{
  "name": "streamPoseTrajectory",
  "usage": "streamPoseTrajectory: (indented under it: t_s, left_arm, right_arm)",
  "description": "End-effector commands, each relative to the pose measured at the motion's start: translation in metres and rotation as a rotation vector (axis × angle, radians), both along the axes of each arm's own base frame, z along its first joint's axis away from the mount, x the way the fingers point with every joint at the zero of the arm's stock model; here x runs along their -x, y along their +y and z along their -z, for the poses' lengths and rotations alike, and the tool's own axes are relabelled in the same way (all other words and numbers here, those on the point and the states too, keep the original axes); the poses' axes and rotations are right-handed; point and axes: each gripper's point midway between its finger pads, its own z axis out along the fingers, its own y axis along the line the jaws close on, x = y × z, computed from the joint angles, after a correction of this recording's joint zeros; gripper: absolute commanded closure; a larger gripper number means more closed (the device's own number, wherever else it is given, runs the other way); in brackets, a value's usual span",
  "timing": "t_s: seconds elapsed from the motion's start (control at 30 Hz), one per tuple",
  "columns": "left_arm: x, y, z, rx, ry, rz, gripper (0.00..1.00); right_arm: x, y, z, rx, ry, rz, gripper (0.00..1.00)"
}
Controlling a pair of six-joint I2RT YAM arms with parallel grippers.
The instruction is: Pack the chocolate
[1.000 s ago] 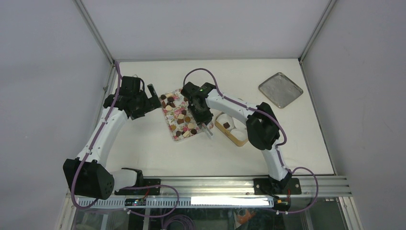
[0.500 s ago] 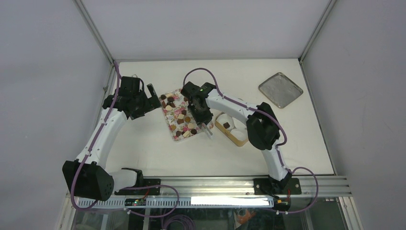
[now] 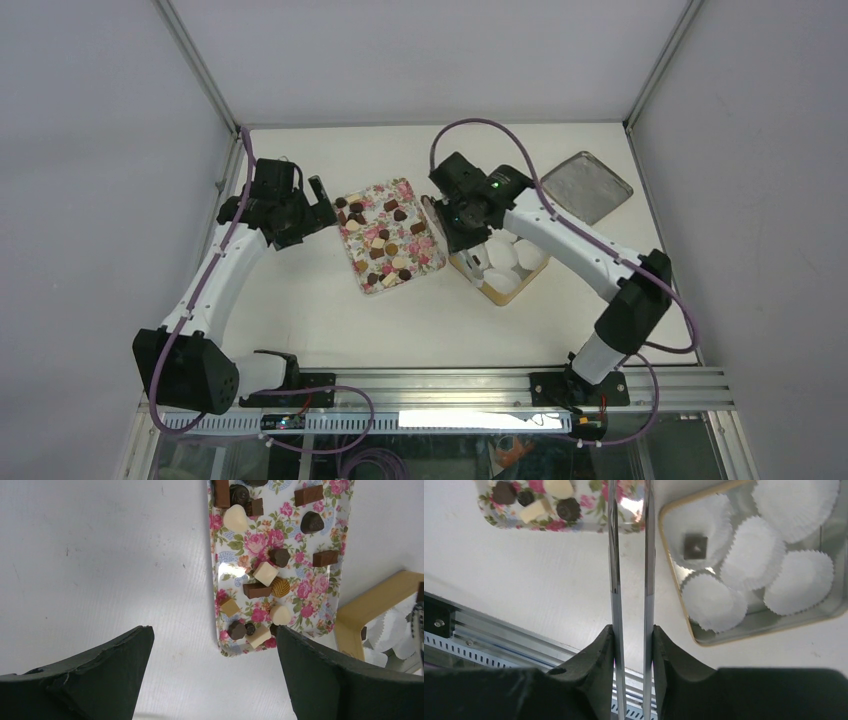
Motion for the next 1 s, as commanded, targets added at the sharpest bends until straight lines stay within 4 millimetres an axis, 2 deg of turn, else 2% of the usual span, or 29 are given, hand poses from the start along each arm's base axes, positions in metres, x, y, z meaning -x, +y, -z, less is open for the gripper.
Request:
streamPoseTrajectory:
  t_s: [0.0,0.2,0.4,0.57,0.87,0.97]
  left_arm:
    - [-0.012,0.001,-0.012,-0.009,-0.048,0.011,0.01]
    - [-0.013,-0.001,-0.01,-0.003,-0.042,0.016,0.01]
    - [-0.014,-0.002,-0.01,0.006,-0.041,0.015,0.01]
    - [-0.014,-0.003,-0.008,0.007,-0.035,0.017,0.01]
    - [-0.013,-0.003,-0.008,0.01,-0.036,0.014,0.01]
    - [-0.013,-0.003,-0.008,0.011,-0.035,0.014,0.01]
  right_arm:
    - [0.01,-0.042,-0.013,0.006,-0.014,0.078,1.0]
    - [0.027,-0.093,-0.011,0.03,0.004,0.188,1.0]
    - [0.044,-0.136,0.014,0.086,0.059,0.284,1.0]
    - [0.051,-0.143,0.026,0.076,0.107,0.303,1.0]
    - [0.053,-0.139,0.048,0.085,0.167,0.281,1.0]
    - [0.051,-0.139,0.05,0.095,0.17,0.278,0.85]
